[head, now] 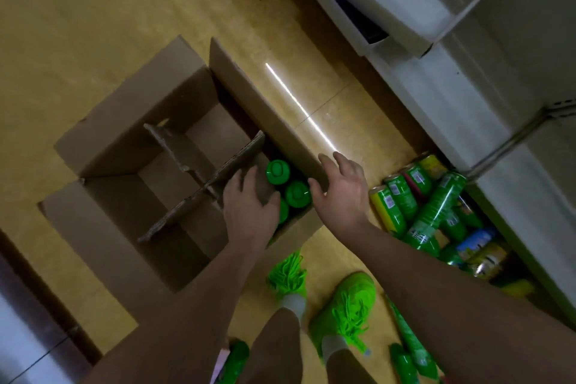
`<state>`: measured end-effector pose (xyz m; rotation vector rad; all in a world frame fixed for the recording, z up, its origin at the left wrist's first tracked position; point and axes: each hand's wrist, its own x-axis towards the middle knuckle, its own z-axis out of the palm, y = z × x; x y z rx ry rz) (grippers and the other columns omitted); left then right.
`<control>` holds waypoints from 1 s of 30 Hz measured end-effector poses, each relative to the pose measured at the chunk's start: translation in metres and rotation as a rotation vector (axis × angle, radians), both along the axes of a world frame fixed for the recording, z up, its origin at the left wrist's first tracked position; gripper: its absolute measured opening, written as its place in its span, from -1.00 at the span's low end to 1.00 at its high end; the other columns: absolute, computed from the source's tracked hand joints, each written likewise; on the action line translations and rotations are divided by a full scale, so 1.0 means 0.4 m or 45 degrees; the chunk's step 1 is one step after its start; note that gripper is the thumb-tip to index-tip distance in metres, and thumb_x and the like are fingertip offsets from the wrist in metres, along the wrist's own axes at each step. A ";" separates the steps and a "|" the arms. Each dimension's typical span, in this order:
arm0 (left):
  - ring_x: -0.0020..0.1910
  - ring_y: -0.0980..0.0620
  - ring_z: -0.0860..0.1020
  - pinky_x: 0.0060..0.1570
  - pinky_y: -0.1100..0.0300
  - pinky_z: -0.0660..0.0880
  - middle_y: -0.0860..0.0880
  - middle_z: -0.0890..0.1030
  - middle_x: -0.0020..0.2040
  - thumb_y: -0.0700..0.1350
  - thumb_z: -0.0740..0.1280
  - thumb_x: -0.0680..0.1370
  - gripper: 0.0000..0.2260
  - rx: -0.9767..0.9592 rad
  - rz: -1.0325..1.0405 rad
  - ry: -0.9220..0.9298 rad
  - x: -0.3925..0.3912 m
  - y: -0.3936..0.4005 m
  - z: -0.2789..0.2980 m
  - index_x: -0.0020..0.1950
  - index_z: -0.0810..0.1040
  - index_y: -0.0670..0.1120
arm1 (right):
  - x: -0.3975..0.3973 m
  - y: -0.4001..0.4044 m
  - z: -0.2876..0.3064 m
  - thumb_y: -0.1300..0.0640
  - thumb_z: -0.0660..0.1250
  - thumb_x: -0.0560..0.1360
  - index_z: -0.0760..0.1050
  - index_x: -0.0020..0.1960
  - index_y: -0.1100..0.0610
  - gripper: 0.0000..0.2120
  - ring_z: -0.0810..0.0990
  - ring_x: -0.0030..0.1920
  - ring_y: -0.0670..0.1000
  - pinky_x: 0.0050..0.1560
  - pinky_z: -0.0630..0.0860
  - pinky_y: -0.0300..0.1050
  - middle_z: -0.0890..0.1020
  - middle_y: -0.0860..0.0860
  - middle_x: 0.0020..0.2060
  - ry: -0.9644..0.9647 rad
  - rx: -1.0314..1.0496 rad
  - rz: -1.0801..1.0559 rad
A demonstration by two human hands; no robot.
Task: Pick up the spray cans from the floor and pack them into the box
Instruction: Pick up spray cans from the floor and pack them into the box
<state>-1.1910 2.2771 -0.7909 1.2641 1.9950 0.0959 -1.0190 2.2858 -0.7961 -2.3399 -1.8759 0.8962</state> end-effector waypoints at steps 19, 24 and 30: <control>0.55 -0.08 0.09 0.49 -0.04 0.14 -0.07 0.17 0.59 0.10 0.35 0.55 -0.35 0.155 -0.635 -0.139 0.467 -0.114 0.149 0.59 0.19 0.08 | 0.454 -0.385 0.107 -0.11 0.31 0.54 0.26 0.54 0.05 -0.37 0.34 0.40 0.23 0.37 0.34 0.09 0.39 0.15 0.45 -0.201 -0.178 -0.613; 0.56 -0.05 0.07 0.50 -0.03 0.14 -0.04 0.12 0.61 0.11 0.31 0.57 -0.36 0.129 -0.880 -0.173 0.546 -0.150 0.109 0.60 0.13 0.09 | 0.498 -0.464 0.049 -0.14 0.32 0.52 0.30 0.52 0.07 -0.37 0.34 0.43 0.19 0.42 0.30 0.07 0.41 0.12 0.46 -0.152 -0.109 -0.853; 0.56 -0.06 0.10 0.51 -0.02 0.16 -0.06 0.18 0.59 0.11 0.35 0.56 -0.34 0.189 -1.010 -0.184 0.627 -0.163 -0.033 0.60 0.15 0.08 | 0.547 -0.498 -0.097 -0.13 0.33 0.50 0.32 0.50 0.08 -0.37 0.44 0.33 0.19 0.35 0.36 0.06 0.51 0.12 0.36 -0.117 -0.029 -1.029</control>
